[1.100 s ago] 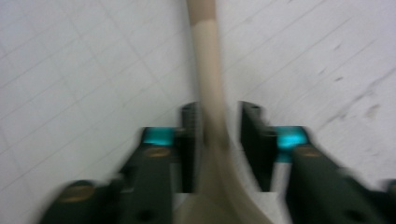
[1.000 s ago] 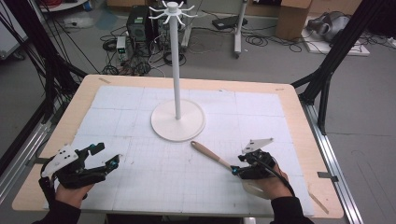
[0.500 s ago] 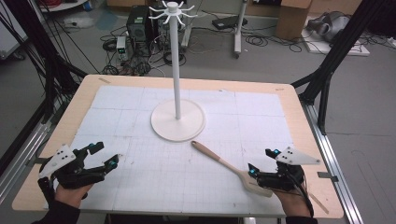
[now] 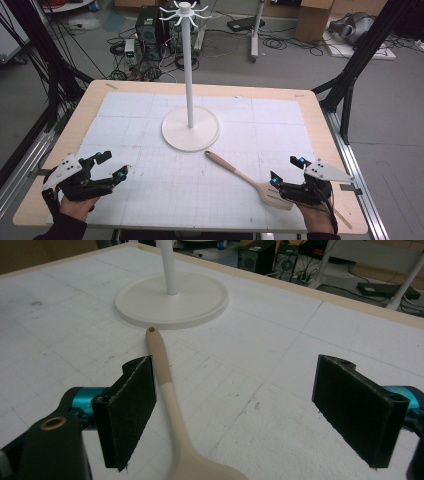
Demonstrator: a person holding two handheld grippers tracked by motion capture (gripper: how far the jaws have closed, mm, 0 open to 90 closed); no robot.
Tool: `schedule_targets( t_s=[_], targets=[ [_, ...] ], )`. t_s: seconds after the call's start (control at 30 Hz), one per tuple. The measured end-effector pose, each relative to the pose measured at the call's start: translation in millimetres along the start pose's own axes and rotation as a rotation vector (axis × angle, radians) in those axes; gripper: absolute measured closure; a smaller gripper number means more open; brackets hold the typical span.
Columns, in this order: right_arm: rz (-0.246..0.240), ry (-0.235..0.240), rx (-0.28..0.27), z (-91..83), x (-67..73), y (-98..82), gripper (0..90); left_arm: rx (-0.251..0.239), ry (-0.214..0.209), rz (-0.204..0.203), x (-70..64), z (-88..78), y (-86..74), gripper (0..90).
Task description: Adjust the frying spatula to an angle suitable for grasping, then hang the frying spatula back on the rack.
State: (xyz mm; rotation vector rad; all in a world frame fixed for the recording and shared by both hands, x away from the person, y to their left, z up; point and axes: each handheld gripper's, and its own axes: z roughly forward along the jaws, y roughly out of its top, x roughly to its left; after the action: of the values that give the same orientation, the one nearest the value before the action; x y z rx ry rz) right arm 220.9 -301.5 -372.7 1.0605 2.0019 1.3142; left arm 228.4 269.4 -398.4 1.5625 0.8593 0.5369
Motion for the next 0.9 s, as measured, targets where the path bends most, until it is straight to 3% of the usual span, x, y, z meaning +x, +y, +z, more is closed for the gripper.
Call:
schedule_targets(
  t_s=[0.33,0.53,0.8,0.9],
  targets=[
    [0.023,0.009,-0.01,-0.8,-3.9,-2.8,16.7,0.02,-0.019,0.011,-1.2,8.4,-0.5,19.9],
    [0.036,0.052,0.017,8.1,-2.3,-2.3,16.3,0.015,-0.022,0.005,0.5,7.9,-0.2,19.9],
    [-0.021,0.12,0.073,29.6,9.4,6.1,17.3,0.031,-0.025,0.015,-1.3,8.3,-0.9,20.1],
    [-0.071,0.155,0.153,41.0,15.4,7.0,22.8,0.033,-0.018,0.02,-2.9,6.7,-1.3,20.3]
  ],
)
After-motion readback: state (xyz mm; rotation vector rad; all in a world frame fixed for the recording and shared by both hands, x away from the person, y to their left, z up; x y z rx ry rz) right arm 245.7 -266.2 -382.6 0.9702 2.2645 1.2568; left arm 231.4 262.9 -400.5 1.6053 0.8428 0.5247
